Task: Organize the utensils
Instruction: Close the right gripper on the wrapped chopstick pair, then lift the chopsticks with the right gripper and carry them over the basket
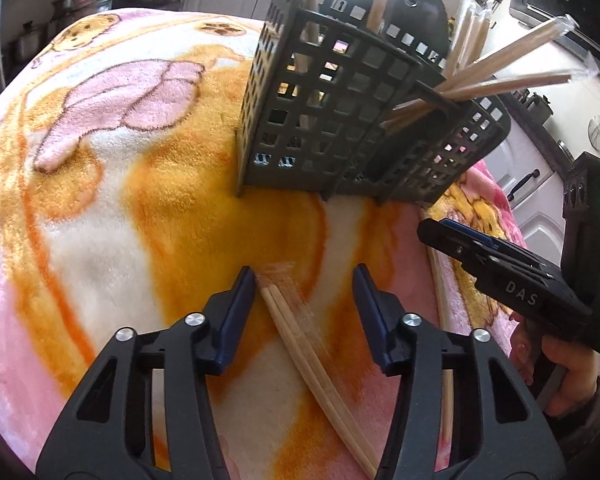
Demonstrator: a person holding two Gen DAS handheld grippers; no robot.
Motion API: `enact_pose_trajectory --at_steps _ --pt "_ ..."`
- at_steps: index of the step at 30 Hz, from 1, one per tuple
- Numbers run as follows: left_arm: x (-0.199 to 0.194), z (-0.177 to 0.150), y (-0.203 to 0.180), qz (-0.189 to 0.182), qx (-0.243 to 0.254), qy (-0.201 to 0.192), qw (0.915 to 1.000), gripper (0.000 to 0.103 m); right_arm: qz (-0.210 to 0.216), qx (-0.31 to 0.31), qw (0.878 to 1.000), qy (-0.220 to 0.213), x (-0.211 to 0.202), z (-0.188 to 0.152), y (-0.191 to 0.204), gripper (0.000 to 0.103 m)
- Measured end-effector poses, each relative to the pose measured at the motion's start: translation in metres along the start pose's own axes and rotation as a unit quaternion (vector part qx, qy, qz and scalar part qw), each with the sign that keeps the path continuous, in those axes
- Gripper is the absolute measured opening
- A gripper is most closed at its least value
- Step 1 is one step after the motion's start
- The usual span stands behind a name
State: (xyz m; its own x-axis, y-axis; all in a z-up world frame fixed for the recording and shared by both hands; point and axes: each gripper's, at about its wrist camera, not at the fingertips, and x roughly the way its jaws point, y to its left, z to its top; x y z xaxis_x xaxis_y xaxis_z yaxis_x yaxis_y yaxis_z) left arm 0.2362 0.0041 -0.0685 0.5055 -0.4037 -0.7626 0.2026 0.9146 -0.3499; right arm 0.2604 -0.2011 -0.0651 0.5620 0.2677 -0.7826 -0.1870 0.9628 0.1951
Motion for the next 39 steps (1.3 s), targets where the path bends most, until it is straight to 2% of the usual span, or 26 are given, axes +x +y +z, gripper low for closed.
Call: enact_pose_trajectory --at_steps 4,6,13,20,26,32,39 --pt "0.001 0.003 0.008 0.006 -0.006 0.001 1.0 0.022 -0.013 0.015 1.0 0.005 0.007 0.004 -0.006 0.039" --pt "0.002 0.004 0.014 0.004 -0.014 0.001 0.9999 0.015 -0.022 0.019 1.0 0.003 0.009 0.007 -0.008 0.034" --pt "-0.001 0.005 0.021 -0.007 -0.024 0.002 0.9997 0.011 -0.033 0.023 0.999 0.005 0.011 0.007 -0.013 0.019" --pt "-0.006 0.006 0.026 -0.021 -0.032 -0.001 0.9993 0.009 0.004 0.043 0.999 0.011 0.003 0.007 -0.024 0.008" --pt "-0.024 0.01 0.018 -0.035 -0.027 -0.026 0.9987 0.008 0.057 0.049 0.997 -0.017 -0.023 0.01 -0.031 0.007" --pt "-0.054 0.021 0.007 -0.051 -0.014 -0.063 0.9966 0.005 0.097 0.02 0.994 -0.054 -0.062 0.015 -0.025 0.007" --pt "-0.084 0.027 -0.016 -0.072 0.008 -0.098 0.9925 0.004 0.113 -0.03 0.988 -0.103 -0.108 0.016 -0.008 0.007"
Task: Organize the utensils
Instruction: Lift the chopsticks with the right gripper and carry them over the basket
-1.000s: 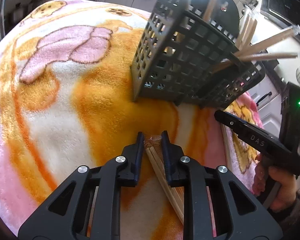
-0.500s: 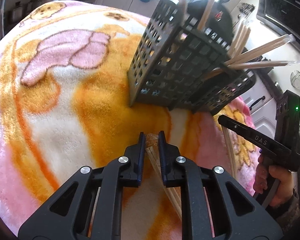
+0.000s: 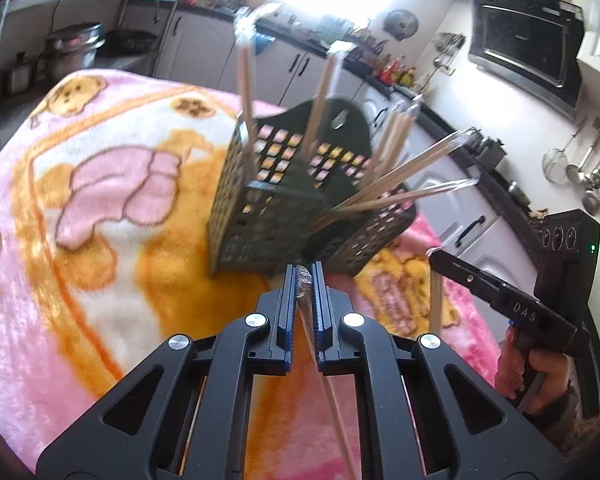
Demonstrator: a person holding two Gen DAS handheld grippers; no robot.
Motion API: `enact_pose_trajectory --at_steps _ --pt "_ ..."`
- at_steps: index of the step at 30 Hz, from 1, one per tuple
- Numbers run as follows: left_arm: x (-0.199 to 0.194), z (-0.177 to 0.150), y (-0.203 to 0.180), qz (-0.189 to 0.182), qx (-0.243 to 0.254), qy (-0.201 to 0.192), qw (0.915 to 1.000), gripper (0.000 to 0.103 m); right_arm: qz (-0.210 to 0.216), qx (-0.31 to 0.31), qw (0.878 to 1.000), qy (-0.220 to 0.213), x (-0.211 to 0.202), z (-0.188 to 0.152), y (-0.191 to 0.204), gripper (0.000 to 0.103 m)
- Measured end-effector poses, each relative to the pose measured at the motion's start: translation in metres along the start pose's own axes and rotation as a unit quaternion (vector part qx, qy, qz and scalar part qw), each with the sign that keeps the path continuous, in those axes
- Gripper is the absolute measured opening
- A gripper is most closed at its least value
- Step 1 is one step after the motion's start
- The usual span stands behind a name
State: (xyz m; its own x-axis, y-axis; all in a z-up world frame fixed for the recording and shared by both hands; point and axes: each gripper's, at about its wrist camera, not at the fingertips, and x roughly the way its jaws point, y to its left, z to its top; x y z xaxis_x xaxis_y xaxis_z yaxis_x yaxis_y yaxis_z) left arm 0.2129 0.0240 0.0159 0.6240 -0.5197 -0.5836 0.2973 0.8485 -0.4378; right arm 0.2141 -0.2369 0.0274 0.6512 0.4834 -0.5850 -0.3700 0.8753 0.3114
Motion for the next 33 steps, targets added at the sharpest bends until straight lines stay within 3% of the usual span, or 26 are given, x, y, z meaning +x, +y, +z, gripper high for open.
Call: enact_pose_trajectory --at_steps 11,33 --pt "-0.033 0.012 -0.043 -0.035 0.038 -0.047 0.9976 0.004 0.007 -0.042 0.998 -0.054 -0.043 0.01 0.022 0.006" --pt "-0.058 0.042 -0.084 -0.067 0.085 -0.102 0.9889 0.003 -0.01 -0.056 0.987 -0.151 -0.093 0.03 0.028 0.006"
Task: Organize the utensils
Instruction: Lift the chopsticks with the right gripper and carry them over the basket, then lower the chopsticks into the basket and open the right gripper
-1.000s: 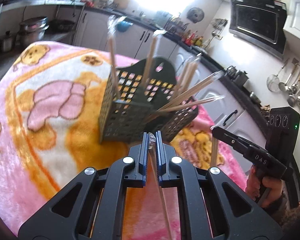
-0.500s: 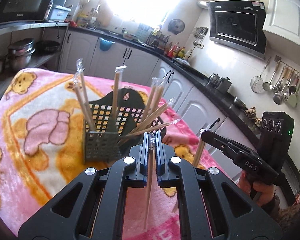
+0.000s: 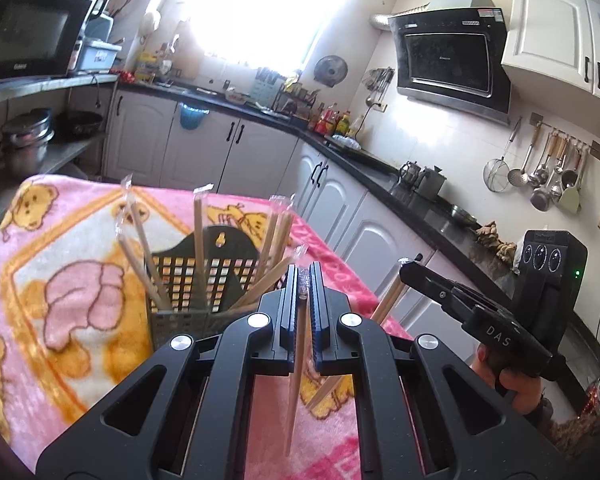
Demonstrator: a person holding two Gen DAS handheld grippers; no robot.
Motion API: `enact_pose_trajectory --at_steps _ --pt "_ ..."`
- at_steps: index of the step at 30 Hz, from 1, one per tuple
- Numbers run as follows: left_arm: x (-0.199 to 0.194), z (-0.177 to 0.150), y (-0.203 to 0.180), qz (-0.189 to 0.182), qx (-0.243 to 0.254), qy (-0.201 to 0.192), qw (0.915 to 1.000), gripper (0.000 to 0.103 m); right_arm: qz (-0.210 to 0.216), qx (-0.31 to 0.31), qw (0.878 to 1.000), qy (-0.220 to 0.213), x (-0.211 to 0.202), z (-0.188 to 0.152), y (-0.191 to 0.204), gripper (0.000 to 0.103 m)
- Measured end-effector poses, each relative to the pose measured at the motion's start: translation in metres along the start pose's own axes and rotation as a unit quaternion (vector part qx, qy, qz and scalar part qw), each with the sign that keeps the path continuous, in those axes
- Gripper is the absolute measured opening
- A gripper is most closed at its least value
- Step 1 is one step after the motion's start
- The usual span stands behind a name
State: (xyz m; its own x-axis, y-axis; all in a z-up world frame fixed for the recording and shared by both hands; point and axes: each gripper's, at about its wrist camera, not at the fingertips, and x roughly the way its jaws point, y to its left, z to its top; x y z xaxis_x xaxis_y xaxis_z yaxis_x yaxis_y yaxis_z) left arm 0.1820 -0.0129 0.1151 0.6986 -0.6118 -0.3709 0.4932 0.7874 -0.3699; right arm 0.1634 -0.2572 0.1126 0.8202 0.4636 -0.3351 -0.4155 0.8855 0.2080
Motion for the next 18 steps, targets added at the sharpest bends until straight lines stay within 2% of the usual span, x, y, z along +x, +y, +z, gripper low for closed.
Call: enact_pose_trajectory --at_steps 13,18 --pt "-0.009 0.04 -0.014 0.017 0.035 -0.047 0.9981 0.003 -0.007 -0.013 0.999 -0.041 -0.012 0.026 0.0 0.006" --pt "-0.013 0.063 -0.016 0.035 0.049 -0.074 0.9954 0.003 -0.008 -0.025 0.998 -0.059 -0.014 0.043 0.003 0.006"
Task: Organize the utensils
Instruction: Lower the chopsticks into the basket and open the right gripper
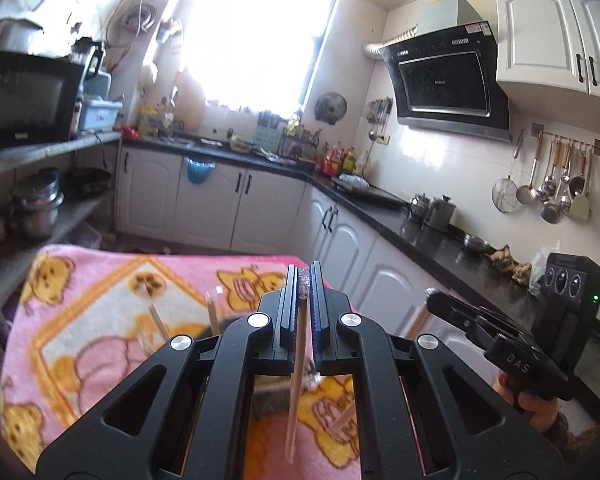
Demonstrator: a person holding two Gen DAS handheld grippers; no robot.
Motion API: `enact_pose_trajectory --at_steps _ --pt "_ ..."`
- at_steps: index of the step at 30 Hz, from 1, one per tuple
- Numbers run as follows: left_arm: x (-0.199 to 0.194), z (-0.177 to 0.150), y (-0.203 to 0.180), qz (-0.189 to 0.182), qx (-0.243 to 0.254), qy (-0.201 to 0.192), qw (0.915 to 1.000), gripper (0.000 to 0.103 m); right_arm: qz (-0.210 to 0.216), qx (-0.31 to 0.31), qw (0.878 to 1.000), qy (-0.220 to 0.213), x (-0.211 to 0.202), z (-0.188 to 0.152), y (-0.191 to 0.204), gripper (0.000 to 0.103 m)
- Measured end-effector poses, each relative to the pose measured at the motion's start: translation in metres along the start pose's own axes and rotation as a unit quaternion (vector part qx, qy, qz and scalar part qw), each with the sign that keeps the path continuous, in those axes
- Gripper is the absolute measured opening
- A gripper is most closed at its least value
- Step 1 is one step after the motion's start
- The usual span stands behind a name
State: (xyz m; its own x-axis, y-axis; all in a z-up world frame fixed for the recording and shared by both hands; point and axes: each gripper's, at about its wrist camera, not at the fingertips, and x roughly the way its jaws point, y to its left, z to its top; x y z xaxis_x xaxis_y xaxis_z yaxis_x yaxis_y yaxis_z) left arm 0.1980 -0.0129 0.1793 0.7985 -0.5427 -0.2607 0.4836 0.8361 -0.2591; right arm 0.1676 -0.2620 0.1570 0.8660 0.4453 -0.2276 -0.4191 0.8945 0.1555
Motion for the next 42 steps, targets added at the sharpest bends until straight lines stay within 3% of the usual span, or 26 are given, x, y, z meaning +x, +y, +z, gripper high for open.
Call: enact_pose_trajectory --at_steps 10,16,31,42 --pt "-0.005 0.041 0.001 0.045 0.019 -0.06 0.997 0.003 -0.001 -0.032 0.997 -0.069 0.001 0.045 0.006 0.006" --pt "0.006 0.056 0.001 0.097 0.033 -0.09 0.9907 0.003 -0.002 -0.051 0.994 -0.098 0.01 0.062 0.005 0.006" --pt "0.061 0.022 0.018 0.117 0.015 -0.084 0.9895 0.003 -0.013 -0.048 0.997 -0.067 0.058 0.039 -0.002 0.006" --pt "0.088 -0.009 0.032 0.112 0.003 -0.054 0.9923 0.003 -0.028 -0.03 0.998 -0.042 0.079 0.015 -0.013 0.006"
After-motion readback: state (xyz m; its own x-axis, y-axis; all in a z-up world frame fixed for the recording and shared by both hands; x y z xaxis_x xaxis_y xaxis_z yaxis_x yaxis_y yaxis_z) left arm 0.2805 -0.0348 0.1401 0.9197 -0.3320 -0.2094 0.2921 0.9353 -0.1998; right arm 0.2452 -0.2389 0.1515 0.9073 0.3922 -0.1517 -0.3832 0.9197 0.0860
